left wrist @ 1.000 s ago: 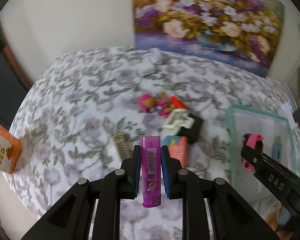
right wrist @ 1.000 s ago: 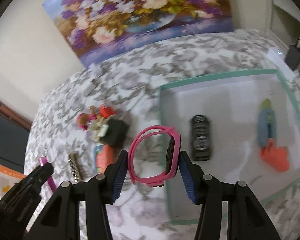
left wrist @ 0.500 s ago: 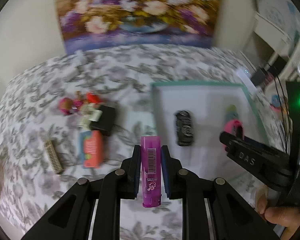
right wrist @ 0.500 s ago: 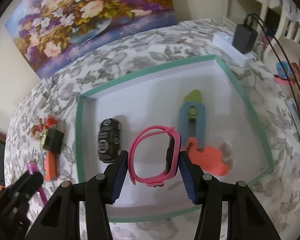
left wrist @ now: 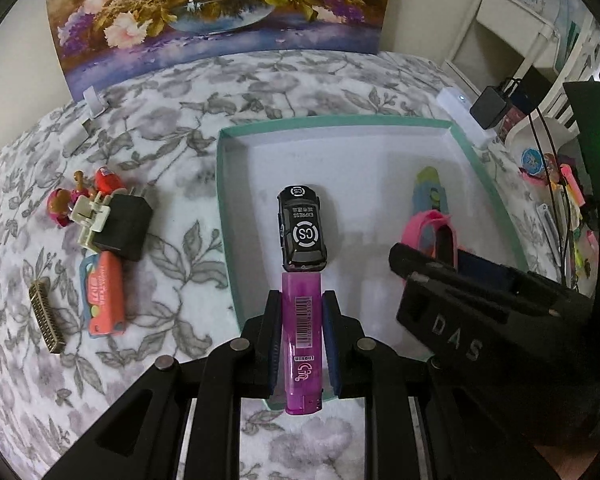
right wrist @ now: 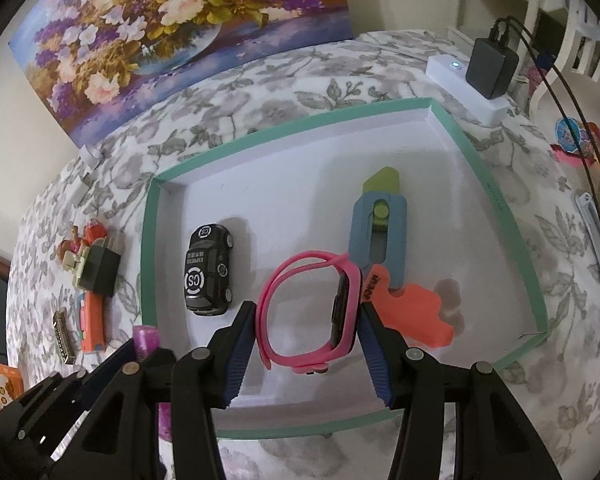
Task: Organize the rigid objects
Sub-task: 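Carry the lighter and watch into the tray and release both, then move both tools back toward the gold comb and orange toy, then grasp the gold patterned comb with the left tool while the right tool grasps the orange carrot knife, then carry the comb and carrot knife into the tray and open both tools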
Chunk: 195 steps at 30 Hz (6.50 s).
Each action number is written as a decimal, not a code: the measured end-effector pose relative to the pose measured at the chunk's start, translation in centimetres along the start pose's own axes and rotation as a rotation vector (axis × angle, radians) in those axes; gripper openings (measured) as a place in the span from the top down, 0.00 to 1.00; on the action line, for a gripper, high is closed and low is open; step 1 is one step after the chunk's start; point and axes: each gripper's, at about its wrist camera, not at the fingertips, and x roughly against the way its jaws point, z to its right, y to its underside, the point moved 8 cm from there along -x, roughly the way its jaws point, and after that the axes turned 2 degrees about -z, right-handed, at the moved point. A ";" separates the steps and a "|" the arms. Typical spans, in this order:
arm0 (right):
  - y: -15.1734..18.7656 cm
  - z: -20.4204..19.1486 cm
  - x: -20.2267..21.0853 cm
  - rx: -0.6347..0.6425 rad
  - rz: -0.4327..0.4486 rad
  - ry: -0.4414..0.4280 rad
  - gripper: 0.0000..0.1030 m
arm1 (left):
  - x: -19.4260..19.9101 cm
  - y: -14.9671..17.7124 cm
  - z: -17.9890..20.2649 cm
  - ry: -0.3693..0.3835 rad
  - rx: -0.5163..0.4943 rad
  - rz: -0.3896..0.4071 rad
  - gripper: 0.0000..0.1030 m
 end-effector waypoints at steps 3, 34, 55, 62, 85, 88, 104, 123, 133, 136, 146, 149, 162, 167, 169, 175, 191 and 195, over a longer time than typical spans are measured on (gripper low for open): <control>0.2 -0.2 -0.4 0.007 -0.013 -0.003 0.47 | -0.4 0.1 0.1 -0.009 -0.009 -0.006 0.80; 0.4 -0.2 -1.3 0.000 -0.052 -0.007 0.41 | -2.5 0.8 -1.6 -0.029 0.028 -0.074 0.68; 0.4 -7.8 -0.8 0.125 0.011 -0.096 0.19 | 0.9 2.0 -20.5 -0.227 0.434 -0.020 0.19; 1.2 -14.6 -1.3 0.247 0.020 -0.141 0.14 | 2.1 3.2 -26.9 -0.283 0.556 0.026 0.08; 4.6 -24.7 -8.4 0.421 -0.062 -0.091 0.12 | -3.1 5.4 -30.9 -0.235 0.633 -0.110 0.09; 4.7 -24.9 -8.5 0.436 -0.044 -0.063 0.12 | -3.6 5.6 -30.9 -0.257 0.623 -0.124 0.16; 5.7 -26.5 -8.2 0.531 -0.009 -0.051 0.55 | -3.3 4.1 -28.2 -0.259 0.532 -0.123 0.69; 6.2 -23.7 -5.7 0.482 -0.043 -0.134 0.55 | 0.1 3.3 -24.5 -0.283 0.516 -0.072 0.79; 2.5 -20.1 0.3 0.400 0.094 -0.160 0.56 | 5.1 0.6 -22.1 -0.298 0.468 0.067 0.80; 1.0 -17.9 1.4 0.355 0.128 -0.135 0.55 | 5.4 -0.7 -20.3 -0.270 0.431 0.091 0.80; -3.6 -8.1 1.0 0.165 0.133 -0.045 0.55 | 3.3 -3.4 -13.2 -0.203 0.270 0.066 0.80; -4.5 -5.7 0.5 0.127 0.127 -0.025 0.55 | 2.3 -4.2 -11.0 -0.202 0.220 0.044 0.79; -6.8 2.9 -1.0 -0.028 0.095 0.020 0.55 | -2.4 -8.0 -1.7 -0.161 0.034 -0.031 0.79; -7.0 4.1 -1.5 -0.053 0.085 0.016 0.55 | -4.6 -8.5 -0.5 -0.187 0.005 -0.064 0.79; -7.0 4.2 -1.8 -0.054 0.079 0.015 0.55 | -5.2 -8.5 -0.3 -0.191 0.000 -0.071 0.79; -6.8 3.6 -2.3 -0.038 0.060 0.016 0.55 | -6.1 -8.6 -0.7 -0.209 0.005 -0.079 0.79; -6.6 3.4 -2.3 -0.029 0.041 0.034 0.34 | -3.8 -8.4 -2.8 -0.214 0.064 -0.035 0.51; -6.6 3.2 -2.2 -0.021 0.042 0.047 0.24 | -3.5 -8.2 -3.6 -0.222 0.088 -0.033 0.46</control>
